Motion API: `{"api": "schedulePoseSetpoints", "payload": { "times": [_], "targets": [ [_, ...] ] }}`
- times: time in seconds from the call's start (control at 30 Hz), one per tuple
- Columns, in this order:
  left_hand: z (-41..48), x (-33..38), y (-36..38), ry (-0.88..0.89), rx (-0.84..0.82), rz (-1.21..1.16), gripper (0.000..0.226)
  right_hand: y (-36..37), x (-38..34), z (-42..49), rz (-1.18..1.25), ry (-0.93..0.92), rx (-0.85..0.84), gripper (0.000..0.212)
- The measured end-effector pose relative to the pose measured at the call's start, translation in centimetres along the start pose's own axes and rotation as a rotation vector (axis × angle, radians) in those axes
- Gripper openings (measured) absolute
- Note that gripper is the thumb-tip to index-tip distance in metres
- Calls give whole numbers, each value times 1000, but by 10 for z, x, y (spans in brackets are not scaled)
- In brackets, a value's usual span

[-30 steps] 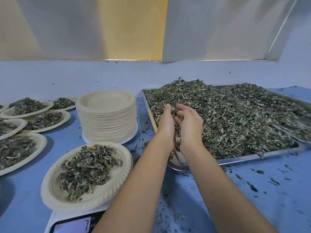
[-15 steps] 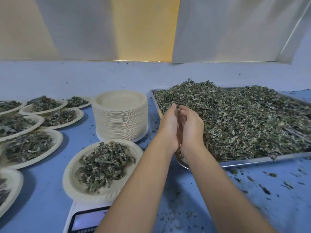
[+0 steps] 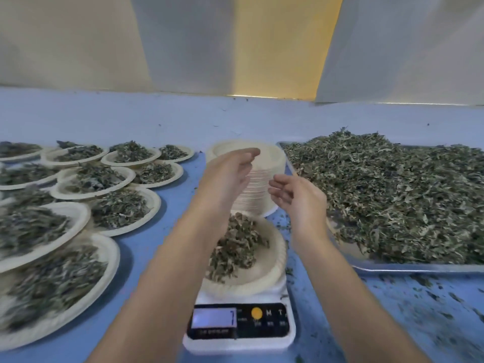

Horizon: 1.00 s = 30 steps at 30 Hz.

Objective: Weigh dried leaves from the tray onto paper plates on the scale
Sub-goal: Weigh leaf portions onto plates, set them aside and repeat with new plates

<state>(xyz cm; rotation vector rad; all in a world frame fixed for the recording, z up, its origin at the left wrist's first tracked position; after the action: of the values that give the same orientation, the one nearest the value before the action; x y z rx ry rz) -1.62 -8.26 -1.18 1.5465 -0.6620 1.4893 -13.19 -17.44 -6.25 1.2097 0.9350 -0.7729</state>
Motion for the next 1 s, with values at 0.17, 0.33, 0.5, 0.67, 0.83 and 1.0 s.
{"api": "schedulePoseSetpoints", "payload": {
  "times": [0.17, 0.33, 0.5, 0.67, 0.83, 1.0],
  "targets": [
    [-1, -5, -71, 16, 164, 136, 28, -3, 10, -4, -129, -2, -9, 34],
    [4, -37, -102, -81, 235, 245, 25, -7, 23, -3, -175, 72, -28, 34],
    [9, -64, -106, -154, 237, 215, 27, -3, 32, -8, -137, 105, -63, 32],
    [11, -69, -108, -143, 246, 114, 27, -3, 36, -9, -69, 139, -65, 29],
    [13, -69, -111, -170, 242, 33, 27, 0, 37, -10, 9, 186, -72, 27],
    [13, -61, -118, -220, 221, -90, 39, 17, 26, -10, 20, 155, -93, 27]
  ]
}}
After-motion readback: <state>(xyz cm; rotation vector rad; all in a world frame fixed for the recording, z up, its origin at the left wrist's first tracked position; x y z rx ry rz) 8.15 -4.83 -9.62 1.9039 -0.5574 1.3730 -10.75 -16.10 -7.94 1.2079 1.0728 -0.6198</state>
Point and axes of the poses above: each hand's wrist, its own z-axis towards the middle knuckle, its own y-axis out of the palm, x = y × z, the point moved 9 cm from there along z, towards the middle knuckle, and after that the axes turned 2 degrees about z, right-handed, at the moved point
